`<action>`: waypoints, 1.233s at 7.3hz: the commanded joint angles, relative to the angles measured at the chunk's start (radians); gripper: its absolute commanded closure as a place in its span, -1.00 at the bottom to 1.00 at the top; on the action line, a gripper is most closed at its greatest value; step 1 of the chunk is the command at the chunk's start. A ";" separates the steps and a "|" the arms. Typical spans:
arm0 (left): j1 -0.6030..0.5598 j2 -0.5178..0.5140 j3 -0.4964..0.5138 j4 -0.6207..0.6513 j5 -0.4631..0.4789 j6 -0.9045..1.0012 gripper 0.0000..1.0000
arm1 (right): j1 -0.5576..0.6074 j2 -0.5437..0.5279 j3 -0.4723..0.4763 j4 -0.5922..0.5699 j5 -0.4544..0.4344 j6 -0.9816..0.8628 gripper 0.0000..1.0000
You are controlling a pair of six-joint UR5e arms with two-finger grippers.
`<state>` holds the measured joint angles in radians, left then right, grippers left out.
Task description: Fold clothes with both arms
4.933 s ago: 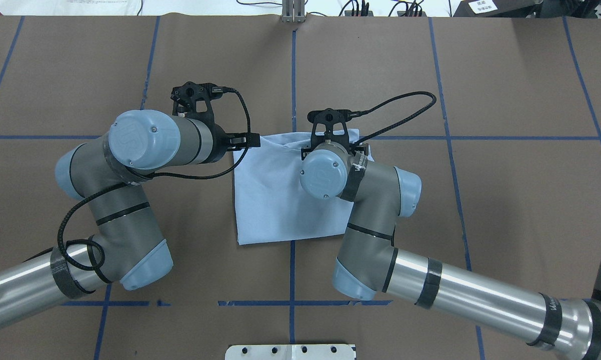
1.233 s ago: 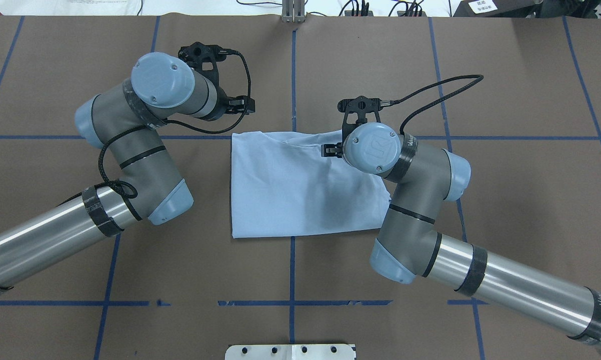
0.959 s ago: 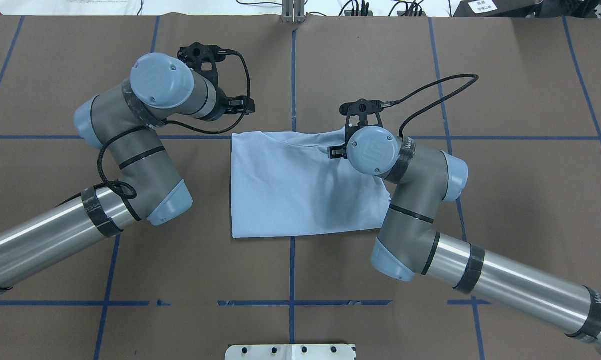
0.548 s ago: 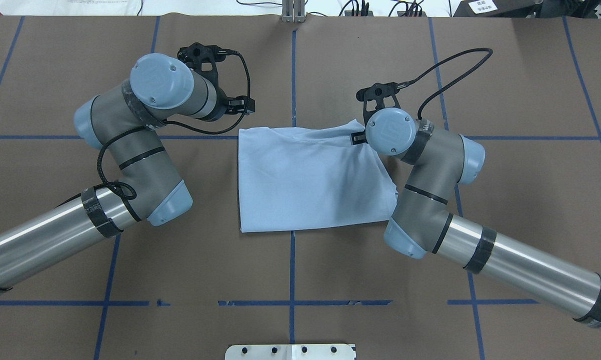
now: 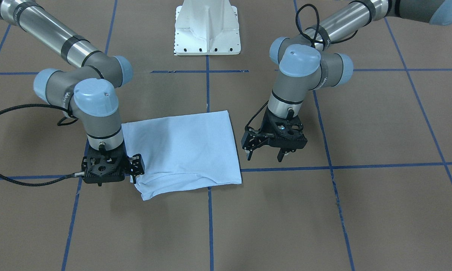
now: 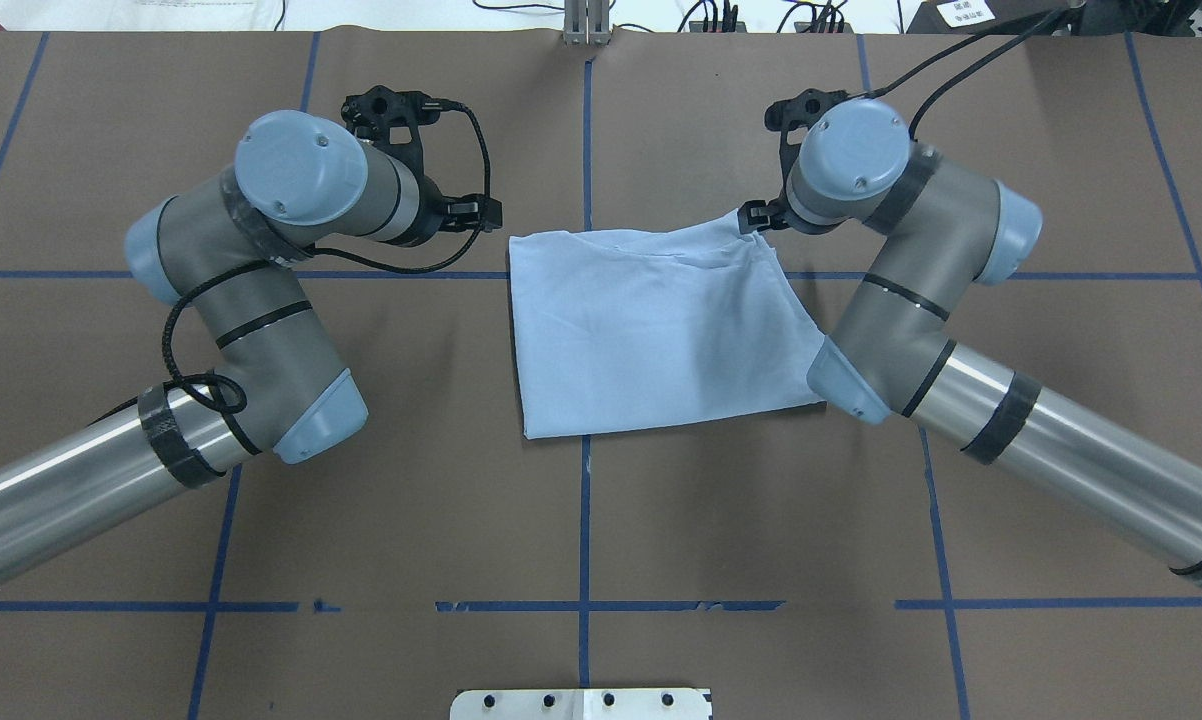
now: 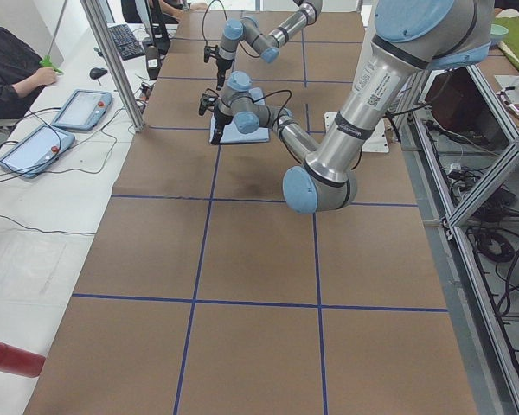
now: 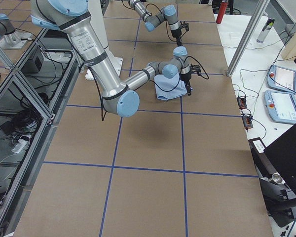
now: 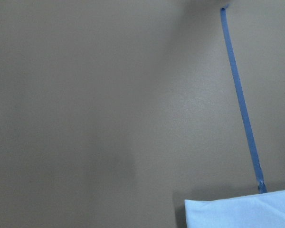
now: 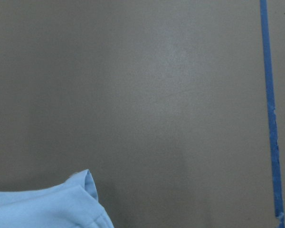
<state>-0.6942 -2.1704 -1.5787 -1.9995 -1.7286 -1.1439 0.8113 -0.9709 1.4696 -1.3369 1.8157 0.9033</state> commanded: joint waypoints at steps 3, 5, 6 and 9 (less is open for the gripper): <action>-0.089 0.278 -0.531 0.333 -0.066 0.237 -1.00 | 0.332 -0.202 0.369 -0.378 0.284 -0.475 -1.00; -0.317 0.496 -0.670 0.377 -0.214 0.583 -1.00 | 0.580 -0.358 0.364 -0.416 0.466 -0.883 -1.00; -0.484 0.576 -0.661 0.377 -0.289 0.833 -1.00 | 0.653 -0.449 0.368 -0.409 0.477 -0.958 -1.00; -0.781 0.774 -0.507 0.372 -0.482 1.173 -1.00 | 0.715 -0.664 0.387 -0.398 0.464 -0.992 -1.00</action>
<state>-1.3839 -1.4914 -2.1561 -1.6230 -2.1417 -0.0539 1.5057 -1.5457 1.8502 -1.7370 2.2845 -0.0743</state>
